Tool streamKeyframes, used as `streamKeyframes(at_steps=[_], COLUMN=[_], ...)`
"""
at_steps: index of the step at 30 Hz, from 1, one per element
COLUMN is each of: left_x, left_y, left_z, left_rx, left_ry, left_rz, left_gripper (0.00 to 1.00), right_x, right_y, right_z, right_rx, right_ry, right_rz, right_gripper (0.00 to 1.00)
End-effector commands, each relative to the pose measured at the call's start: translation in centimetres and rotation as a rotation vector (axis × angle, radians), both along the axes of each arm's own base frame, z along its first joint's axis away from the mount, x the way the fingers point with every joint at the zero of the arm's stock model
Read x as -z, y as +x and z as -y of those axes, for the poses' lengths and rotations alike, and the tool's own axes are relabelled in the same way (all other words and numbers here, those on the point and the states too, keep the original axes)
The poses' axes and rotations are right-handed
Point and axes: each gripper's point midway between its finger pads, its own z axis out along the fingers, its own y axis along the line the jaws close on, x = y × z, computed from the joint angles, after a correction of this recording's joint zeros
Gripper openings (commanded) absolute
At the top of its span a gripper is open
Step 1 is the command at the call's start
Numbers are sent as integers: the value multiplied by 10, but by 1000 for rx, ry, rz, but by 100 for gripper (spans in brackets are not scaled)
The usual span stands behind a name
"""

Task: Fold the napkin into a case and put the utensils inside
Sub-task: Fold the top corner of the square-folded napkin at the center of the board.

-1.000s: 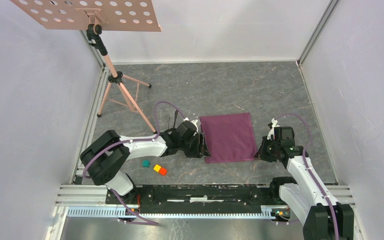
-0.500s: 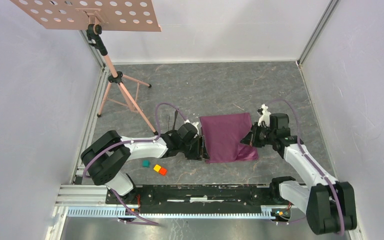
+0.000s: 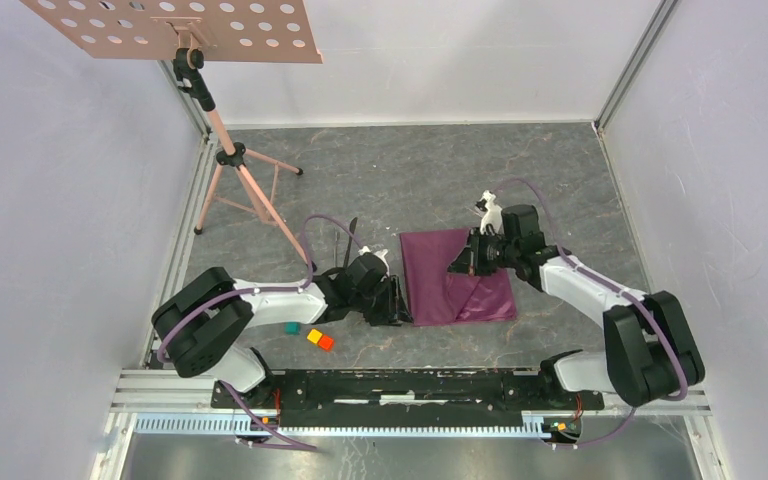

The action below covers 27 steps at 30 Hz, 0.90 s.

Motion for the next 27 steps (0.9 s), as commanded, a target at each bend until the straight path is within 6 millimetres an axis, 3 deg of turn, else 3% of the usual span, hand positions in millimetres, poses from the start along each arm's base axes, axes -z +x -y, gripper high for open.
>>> streamKeyframes(at_steps=[1,8,17,27], left_x=[-1,6,23,34], left_y=[2,0,-6,-13], left_z=[-1,3,-8,-16], left_rx=[-44,-31,-33,-35], left_ry=[-8,3,66,107], left_rz=[7,-8,-39,-65], left_gripper=[45,43,37,28], right_x=[-28,-27,-24,-10], right_y=[34,55,80,100], right_z=[-19,-37,-65,-73], right_rx=[-4,17,28,62], right_ry=[61,116,180,190], right_rz=[107,85,56,39], right_gripper=[0,0,0,0])
